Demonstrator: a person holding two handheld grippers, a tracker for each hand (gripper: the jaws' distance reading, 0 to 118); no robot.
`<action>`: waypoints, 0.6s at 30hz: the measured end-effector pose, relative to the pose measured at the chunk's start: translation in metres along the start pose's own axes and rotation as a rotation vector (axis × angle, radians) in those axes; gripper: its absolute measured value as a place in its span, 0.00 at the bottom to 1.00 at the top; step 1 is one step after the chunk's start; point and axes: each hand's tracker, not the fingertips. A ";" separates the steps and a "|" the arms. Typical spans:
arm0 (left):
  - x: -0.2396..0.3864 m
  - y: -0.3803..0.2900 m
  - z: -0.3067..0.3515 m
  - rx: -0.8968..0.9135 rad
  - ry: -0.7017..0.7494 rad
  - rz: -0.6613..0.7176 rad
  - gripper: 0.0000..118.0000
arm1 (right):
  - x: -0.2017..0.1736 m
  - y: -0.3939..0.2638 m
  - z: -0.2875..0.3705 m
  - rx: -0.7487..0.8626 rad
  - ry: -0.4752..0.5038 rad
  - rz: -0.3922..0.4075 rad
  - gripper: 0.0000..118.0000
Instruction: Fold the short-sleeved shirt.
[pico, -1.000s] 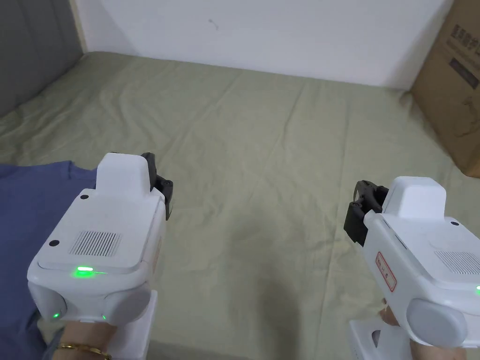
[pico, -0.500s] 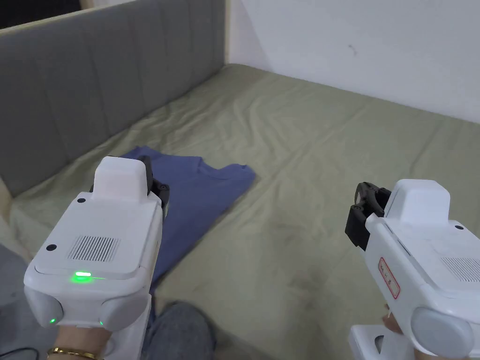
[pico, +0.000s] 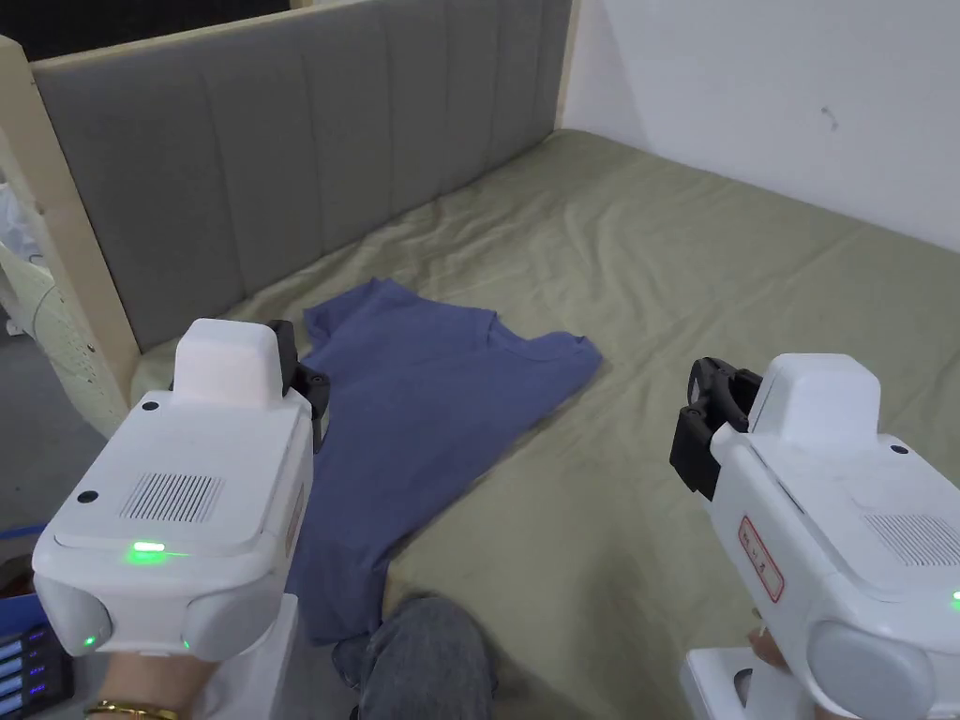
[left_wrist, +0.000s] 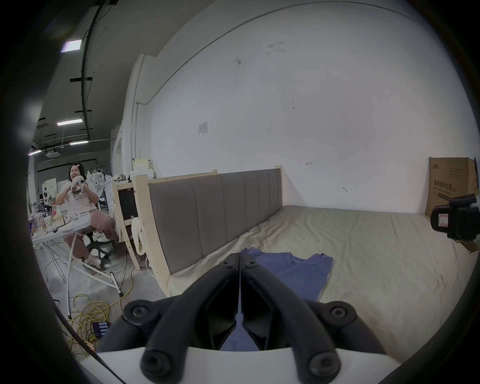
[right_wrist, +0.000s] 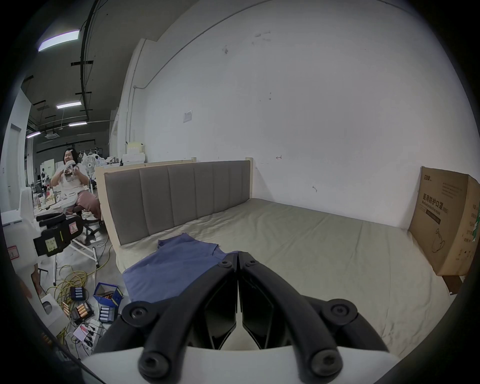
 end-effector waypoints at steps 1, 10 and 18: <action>-0.001 0.000 -0.004 -0.009 -0.005 -0.004 0.18 | 0.000 0.000 -0.001 -0.002 0.000 -0.001 0.00; -0.004 0.022 -0.097 -0.135 -0.157 0.088 1.00 | 0.015 -0.005 -0.021 -0.043 -0.021 0.003 0.00; 0.064 0.000 -0.240 -0.447 -0.277 -0.034 1.00 | 0.035 -0.012 -0.045 -0.100 -0.081 -0.035 0.00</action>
